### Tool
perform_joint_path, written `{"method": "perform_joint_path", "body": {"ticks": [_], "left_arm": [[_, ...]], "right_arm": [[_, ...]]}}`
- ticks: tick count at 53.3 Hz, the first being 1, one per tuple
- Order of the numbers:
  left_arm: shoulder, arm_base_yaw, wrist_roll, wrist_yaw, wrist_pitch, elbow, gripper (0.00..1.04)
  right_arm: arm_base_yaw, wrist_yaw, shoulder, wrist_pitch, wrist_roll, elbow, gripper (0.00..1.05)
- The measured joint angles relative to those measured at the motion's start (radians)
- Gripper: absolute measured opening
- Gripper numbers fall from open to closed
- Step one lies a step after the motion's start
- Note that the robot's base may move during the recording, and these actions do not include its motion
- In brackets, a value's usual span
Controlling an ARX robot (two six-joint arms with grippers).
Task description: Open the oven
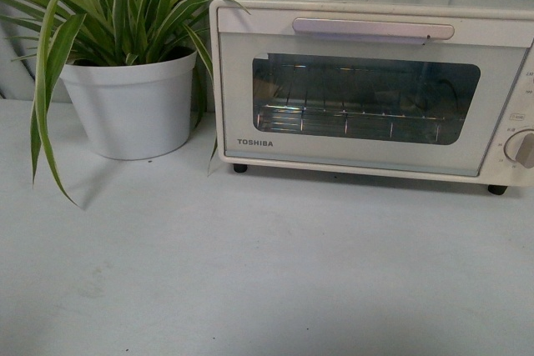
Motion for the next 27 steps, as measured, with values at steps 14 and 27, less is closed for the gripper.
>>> {"method": "perform_joint_path", "body": {"ticks": [14, 27], "left_arm": [[0.000, 0.000, 0.000, 0.000, 0.000, 0.000, 0.98], [0.000, 0.000, 0.000, 0.000, 0.000, 0.000, 0.98]], "right_arm": [[0.000, 0.000, 0.000, 0.000, 0.000, 0.000, 0.95], [0.000, 0.000, 0.000, 0.000, 0.000, 0.000, 0.95]]}}
